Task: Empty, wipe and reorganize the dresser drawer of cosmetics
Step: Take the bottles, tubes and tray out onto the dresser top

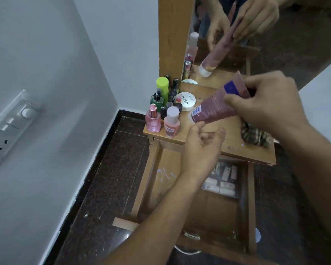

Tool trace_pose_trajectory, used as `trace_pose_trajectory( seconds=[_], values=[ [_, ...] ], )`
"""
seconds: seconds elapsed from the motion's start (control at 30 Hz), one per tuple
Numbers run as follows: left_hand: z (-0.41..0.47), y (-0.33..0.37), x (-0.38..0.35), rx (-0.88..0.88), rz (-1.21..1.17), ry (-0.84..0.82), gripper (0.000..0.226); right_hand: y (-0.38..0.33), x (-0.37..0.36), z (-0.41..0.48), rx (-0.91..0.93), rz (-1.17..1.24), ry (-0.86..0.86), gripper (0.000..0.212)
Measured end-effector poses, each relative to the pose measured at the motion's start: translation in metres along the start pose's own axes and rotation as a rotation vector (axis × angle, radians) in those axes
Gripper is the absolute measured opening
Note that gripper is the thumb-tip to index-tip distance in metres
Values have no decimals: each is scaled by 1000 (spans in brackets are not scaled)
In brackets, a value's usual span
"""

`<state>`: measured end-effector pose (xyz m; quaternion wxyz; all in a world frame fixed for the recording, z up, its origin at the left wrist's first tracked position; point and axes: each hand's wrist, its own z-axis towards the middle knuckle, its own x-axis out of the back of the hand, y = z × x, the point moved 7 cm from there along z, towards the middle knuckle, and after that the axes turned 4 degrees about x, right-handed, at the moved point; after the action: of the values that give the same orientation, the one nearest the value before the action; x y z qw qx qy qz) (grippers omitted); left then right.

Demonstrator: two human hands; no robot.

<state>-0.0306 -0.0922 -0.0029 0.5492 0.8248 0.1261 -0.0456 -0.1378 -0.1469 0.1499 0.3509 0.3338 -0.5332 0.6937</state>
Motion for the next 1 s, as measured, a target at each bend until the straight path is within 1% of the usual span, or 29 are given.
trace_pose_trajectory(
  seconds=[0.2, 0.33, 0.4, 0.47, 0.63, 0.7, 0.77, 0.87, 0.93, 1.0],
  values=[
    [3, -7, 8, 12, 108, 15, 61, -23, -24, 45, 71, -149, -116, 15],
    [1, -13, 17, -3, 172, 25, 52, -34, -36, 58, 80, -206, -176, 22],
    [-1, -15, 21, -15, 201, 21, 52, -35, -38, 64, 60, -217, -194, 22],
    [-3, -19, 24, -15, 223, 16, 52, -34, -37, 66, 36, -213, -189, 16],
    [-2, -27, 30, -14, 202, 10, 51, -33, -38, 64, -67, -170, -174, 9],
    [-1, -30, 32, -20, 215, 1, 46, -34, -38, 66, -95, -151, -174, 10],
    [-1, -31, 34, -22, 222, -3, 46, -37, -35, 69, -114, -141, -169, 11],
    [-2, -32, 35, -14, 215, 2, 48, -38, -33, 74, -171, -125, -166, 19],
    [-3, -31, 35, -15, 215, 6, 45, -40, -33, 75, -194, -118, -166, 22],
    [-3, -32, 35, -13, 221, 11, 44, -42, -34, 74, -219, -108, -186, 21]
  ],
)
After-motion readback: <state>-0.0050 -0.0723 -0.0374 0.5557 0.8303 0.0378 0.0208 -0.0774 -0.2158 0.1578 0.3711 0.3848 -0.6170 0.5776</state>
